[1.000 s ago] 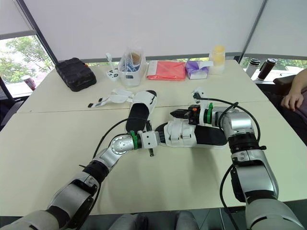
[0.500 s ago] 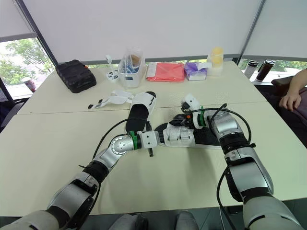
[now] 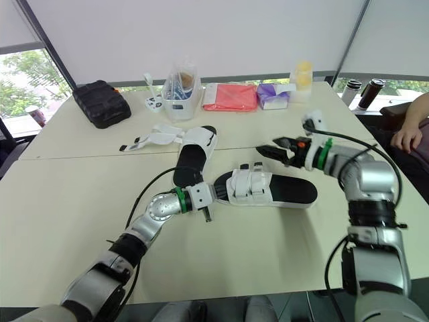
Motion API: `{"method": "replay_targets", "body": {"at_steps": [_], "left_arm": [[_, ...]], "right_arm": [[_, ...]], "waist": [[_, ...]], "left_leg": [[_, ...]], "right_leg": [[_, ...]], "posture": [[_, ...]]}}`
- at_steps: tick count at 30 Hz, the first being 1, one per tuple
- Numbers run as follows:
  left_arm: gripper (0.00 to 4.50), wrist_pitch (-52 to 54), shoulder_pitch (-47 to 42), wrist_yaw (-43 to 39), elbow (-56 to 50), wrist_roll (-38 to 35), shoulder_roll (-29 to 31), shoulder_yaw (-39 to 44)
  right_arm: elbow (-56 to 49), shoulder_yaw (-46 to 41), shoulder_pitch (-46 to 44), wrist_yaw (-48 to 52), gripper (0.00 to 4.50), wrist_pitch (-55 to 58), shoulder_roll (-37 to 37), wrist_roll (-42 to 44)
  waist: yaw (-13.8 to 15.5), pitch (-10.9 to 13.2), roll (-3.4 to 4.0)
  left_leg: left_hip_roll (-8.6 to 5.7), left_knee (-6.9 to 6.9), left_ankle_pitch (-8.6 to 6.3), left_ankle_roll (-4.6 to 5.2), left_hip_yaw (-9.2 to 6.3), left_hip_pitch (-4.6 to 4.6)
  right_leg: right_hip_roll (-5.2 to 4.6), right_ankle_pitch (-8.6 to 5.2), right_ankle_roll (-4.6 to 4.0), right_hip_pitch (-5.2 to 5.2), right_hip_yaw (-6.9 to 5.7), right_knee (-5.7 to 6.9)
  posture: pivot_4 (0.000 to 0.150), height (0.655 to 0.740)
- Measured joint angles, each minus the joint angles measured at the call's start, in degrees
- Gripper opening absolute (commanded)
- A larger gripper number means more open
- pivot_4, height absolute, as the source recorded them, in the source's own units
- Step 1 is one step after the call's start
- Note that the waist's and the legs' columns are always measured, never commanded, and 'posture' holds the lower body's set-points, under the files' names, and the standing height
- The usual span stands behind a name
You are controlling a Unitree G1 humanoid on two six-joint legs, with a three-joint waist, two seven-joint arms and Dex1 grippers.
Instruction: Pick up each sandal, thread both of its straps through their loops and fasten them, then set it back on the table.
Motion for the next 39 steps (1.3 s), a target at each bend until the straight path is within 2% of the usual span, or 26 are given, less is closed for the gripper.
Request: {"method": "replay_targets", "body": {"at_steps": [4,10,15,20,23,27,30,34,37,39], "left_arm": [[0.0,17.05,9.22,-5.32,-18.9,-10.39,5.84,3.5],[0.0,36.92,13.82,-4.8,-36.17,-22.49,10.37,11.21],[0.0,47.21,15.58,-2.83,-43.02,-29.5,11.58,15.34],[0.0,50.68,17.42,-1.64,-45.63,-31.3,12.22,15.79],[0.0,50.75,17.89,-0.5,-45.69,-31.11,12.16,15.75],[0.0,50.69,18.26,0.16,-45.69,-30.81,12.29,15.79],[0.0,50.11,18.28,0.61,-45.68,-30.52,12.31,15.78],[0.0,49.88,18.05,0.61,-45.34,-30.39,12.34,15.74],[0.0,49.81,16.89,0.77,-44.59,-29.92,12.32,15.75],[0.0,49.78,15.17,1.14,-43.16,-29.66,11.95,15.71]], "right_arm": [[-4.66,-3.3,7.74,-1.21,4.44,9.77,-1.34,5.91],[-5.66,-3.41,13.08,0.2,4.44,14.3,-2.2,9.93],[0.85,-1.86,7.97,1.83,4.44,16.56,0.61,12.7],[11.35,2.68,0.01,4.13,4.44,15.58,3.43,11.96],[19.86,7.89,-5.63,5.98,3.65,11.08,5.13,7.58],[24.24,9.7,-7.59,8.43,1.76,8.16,5.39,5.58],[24.02,10.28,-8.23,10.15,0.14,7.88,5.88,5.36],[23.08,6.73,-7.88,6.88,0.06,9.15,6.94,6.32],[22.43,-2.52,-7.91,-1.3,0.06,9.86,9.07,9.33],[17.28,-12.47,-7.83,-13.49,0.06,4.59,13.82,11.24]], "waist": [[-0.89,0.09,0.12],[-0.78,0.16,0.17],[-1.28,0.2,0.13],[-1.19,0.22,0.14],[-1.22,0.22,0.13],[-1.13,0.22,0.13],[-1.28,0.22,0.13],[-1.19,0.22,0.12],[-0.75,0.24,0.14],[-0.74,0.25,0.16]], "left_leg": [[-0.01,0.08,0.0,0.01,0.05,-0.2],[0.07,0.07,-0.16,0.3,0.05,0.13],[0.14,0.08,-0.14,0.28,0.1,0.22],[0.15,0.08,-0.12,0.24,0.13,0.21],[0.17,0.08,0.07,-0.11,0.12,0.2],[0.16,0.08,0.08,-0.12,0.13,0.18],[0.18,0.07,0.08,-0.12,0.13,0.19],[0.17,0.08,0.07,-0.11,0.12,0.19],[0.16,0.08,0.09,-0.14,0.1,0.12],[0.14,0.07,0.11,-0.19,0.09,0.01]], "right_leg": [[-0.01,0.03,-0.02,-0.22,0.05,0.11],[0.07,0.08,-0.08,0.11,-0.03,0.12],[0.15,0.08,-0.08,0.18,-0.03,0.13],[0.16,0.09,-0.1,0.17,-0.02,0.11],[0.18,0.1,-0.12,0.17,-0.03,0.1],[0.16,0.09,-0.12,0.17,-0.02,0.04],[0.17,0.09,-0.12,0.17,-0.02,0.05],[0.16,0.13,-0.17,0.17,-0.02,0.06],[0.16,0.15,-0.19,0.08,-0.02,0.09],[0.16,0.15,-0.19,-0.04,-0.01,0.12]], "posture": [[0.15,0.74],[0.15,0.74],[0.15,0.74],[0.15,0.74],[0.15,0.74],[0.15,0.74],[0.15,0.74],[0.15,0.74],[0.15,0.74],[0.15,0.74]]}}
